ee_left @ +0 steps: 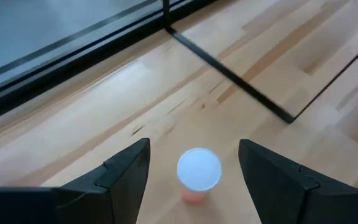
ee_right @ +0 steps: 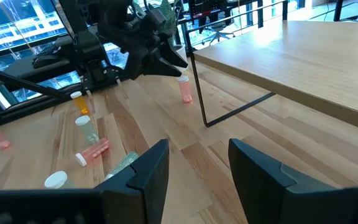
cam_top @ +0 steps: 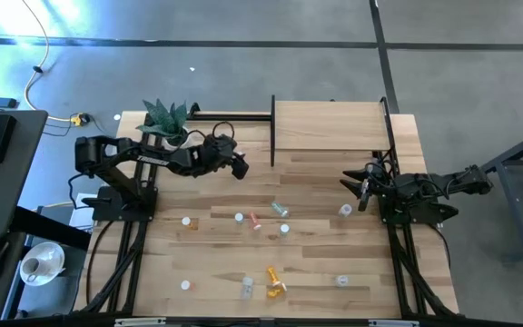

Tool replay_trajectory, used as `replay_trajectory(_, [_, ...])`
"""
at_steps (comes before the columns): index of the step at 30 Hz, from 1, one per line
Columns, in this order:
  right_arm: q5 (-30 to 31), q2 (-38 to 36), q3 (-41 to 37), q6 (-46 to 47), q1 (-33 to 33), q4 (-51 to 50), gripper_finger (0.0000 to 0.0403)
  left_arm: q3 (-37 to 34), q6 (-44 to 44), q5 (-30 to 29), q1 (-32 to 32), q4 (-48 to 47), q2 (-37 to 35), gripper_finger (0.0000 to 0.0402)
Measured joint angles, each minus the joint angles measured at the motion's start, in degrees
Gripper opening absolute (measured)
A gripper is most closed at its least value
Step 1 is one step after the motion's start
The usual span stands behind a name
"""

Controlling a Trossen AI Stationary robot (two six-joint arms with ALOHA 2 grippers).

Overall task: Pick and place medicine bottles onto shelf by color
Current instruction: Put the top red pill bottle on the shelf

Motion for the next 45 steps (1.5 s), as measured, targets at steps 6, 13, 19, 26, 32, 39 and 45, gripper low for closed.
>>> replay_trajectory(6, [0.0, 0.0, 0.0, 0.0, 0.0, 0.0, 0.0158, 0.0, 0.0, 0.7, 0.0, 1.0, 1.5, 0.0236])
replay_trajectory(13, [0.0, 0.0, 0.0, 0.0, 0.0, 0.0, 0.0158, 0.0, 0.0, 0.8, 0.0, 1.3, 2.9, 0.0236])
replay_trajectory(19, [0.0, 0.0, 0.0, 0.0, 0.0, 0.0, 0.0158, 0.0, 0.0, 0.3, 0.0, 1.5, 4.3, 0.0236])
replay_trajectory(26, [0.0, 0.0, 0.0, 0.0, 0.0, 0.0, 0.0158, 0.0, 0.5, -0.5, -0.1, 1.4, 4.4, 0.0206])
replay_trajectory(32, [0.0, 0.0, 0.0, 0.0, 0.0, 0.0, 0.0158, 0.0, 1.6, -0.5, 0.0, 1.4, 4.4, 0.0151])
replay_trajectory(39, [0.0, 0.0, 0.0, 0.0, 0.0, 0.0, 0.0158, 0.0, 2.6, -0.6, 0.0, 1.4, 4.4, 0.0107])
replay_trajectory(45, [0.0, 0.0, 0.0, 0.0, 0.0, 0.0, 0.0158, 0.0, 3.1, -0.7, -0.1, 1.3, 4.4, 0.0109])
